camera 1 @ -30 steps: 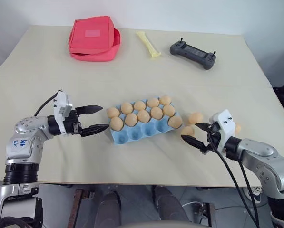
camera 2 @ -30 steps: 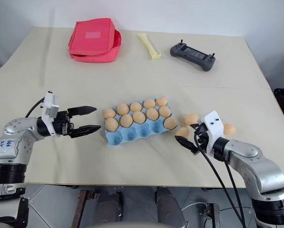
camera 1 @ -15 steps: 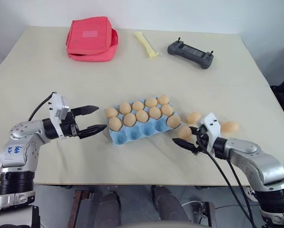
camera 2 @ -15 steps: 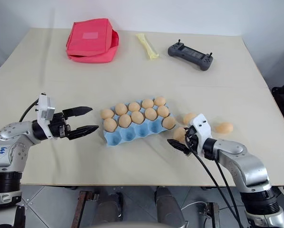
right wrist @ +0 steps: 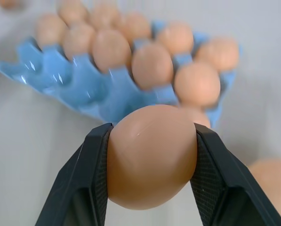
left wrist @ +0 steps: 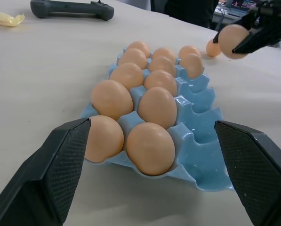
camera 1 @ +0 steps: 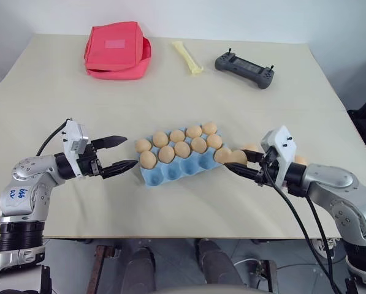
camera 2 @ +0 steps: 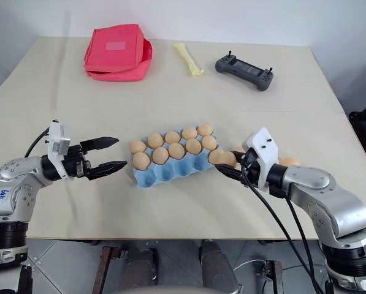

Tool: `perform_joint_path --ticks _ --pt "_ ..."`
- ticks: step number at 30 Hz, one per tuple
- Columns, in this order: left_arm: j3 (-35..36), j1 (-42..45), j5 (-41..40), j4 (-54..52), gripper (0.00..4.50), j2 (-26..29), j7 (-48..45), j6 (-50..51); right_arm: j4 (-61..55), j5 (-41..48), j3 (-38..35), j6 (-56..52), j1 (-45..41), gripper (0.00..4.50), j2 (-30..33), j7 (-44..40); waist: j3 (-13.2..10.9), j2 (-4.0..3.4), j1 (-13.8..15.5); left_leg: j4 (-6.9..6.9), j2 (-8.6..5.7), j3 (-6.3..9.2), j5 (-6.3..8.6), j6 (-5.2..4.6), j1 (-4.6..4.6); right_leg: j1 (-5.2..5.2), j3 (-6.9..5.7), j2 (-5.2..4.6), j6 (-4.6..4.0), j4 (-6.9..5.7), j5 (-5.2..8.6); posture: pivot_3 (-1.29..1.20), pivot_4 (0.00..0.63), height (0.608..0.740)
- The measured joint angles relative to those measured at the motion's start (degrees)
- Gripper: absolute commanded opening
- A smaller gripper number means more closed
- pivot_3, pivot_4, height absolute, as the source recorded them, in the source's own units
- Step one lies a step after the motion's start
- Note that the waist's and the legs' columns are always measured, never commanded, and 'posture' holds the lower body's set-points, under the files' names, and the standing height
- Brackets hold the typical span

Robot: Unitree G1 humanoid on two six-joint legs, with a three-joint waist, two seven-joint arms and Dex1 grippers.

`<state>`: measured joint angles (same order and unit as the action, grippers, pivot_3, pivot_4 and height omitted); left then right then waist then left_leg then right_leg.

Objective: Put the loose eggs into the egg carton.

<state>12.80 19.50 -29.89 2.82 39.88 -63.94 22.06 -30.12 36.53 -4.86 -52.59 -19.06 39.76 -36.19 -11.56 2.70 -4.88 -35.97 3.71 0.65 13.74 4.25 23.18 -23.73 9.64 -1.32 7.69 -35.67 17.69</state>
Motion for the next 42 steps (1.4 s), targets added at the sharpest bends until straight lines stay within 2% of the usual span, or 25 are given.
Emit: perform_joint_path --ticks 4,9,14,21,22,31,37,42 --pt "-0.37 0.96 0.00 0.21 4.50 -0.12 -0.01 -0.10 2.00 -0.56 4.30 0.05 -6.45 1.90 -4.19 0.82 0.00 0.00 0.01 0.02 0.00 0.01 0.00 -0.01 0.00 -0.01 -0.01 0.00 0.03 0.00 -0.02 0.00 0.150 0.740" --pt "-0.40 1.53 0.01 0.36 4.50 -0.14 0.03 -0.23 8.34 -4.29 10.62 2.06 -8.93 1.90 -6.91 0.45 0.00 0.00 0.18 0.04 0.00 0.00 0.08 0.01 0.07 -0.04 -0.03 -0.02 0.30 0.03 -0.14 0.00 0.150 0.740" --pt "-0.40 1.64 0.01 0.29 4.50 -0.18 0.23 -0.25 11.44 -7.15 13.85 4.93 -10.69 1.90 -7.61 -1.16 0.00 0.00 0.15 0.13 0.01 0.01 0.11 -0.02 0.07 -0.13 -0.08 -0.01 0.55 -0.04 -0.23 0.00 0.150 0.740" --pt "-0.32 1.56 0.00 0.16 4.50 -0.18 0.93 -0.26 13.67 -9.93 15.81 7.28 -11.47 4.35 -7.86 -3.72 0.00 0.00 0.07 0.13 0.01 0.01 0.11 -0.02 0.07 -0.18 -0.08 -0.01 0.65 -0.13 -0.26 0.00 0.150 0.740" --pt "-0.32 1.54 0.00 0.16 4.50 -0.18 1.00 -0.26 13.67 -10.10 15.81 7.45 -11.50 4.43 -7.85 -3.97 0.00 0.00 0.07 0.13 0.01 0.01 0.11 -0.02 0.07 -0.18 -0.08 -0.01 0.65 -0.14 -0.26 0.00 0.150 0.740" --pt "-0.38 1.59 0.00 0.19 4.50 -0.61 1.15 -0.41 11.80 -9.54 14.70 6.90 -11.95 4.43 -6.74 -5.01 0.00 0.00 0.10 0.13 0.01 0.01 0.11 -0.02 0.07 -0.19 -0.08 0.00 0.65 -0.16 -0.26 0.00 0.150 0.740" --pt "-0.84 2.65 0.00 0.41 4.50 -1.11 0.51 -0.98 5.27 -4.87 5.60 4.77 -8.60 4.43 -1.93 -6.01 0.00 0.00 0.50 0.14 0.00 0.01 0.12 -0.01 0.08 -0.18 -0.09 -0.01 0.68 -0.14 -0.23 0.00 0.150 0.740" --pt "-1.70 3.78 0.01 2.24 4.50 -1.20 -0.58 -1.42 1.75 -1.73 -4.80 2.38 3.09 4.43 5.82 -8.06 0.00 -0.01 1.40 0.13 0.00 0.00 0.14 -0.02 0.09 -0.18 -0.08 -0.01 0.69 -0.11 -0.21 0.00 0.150 0.740"
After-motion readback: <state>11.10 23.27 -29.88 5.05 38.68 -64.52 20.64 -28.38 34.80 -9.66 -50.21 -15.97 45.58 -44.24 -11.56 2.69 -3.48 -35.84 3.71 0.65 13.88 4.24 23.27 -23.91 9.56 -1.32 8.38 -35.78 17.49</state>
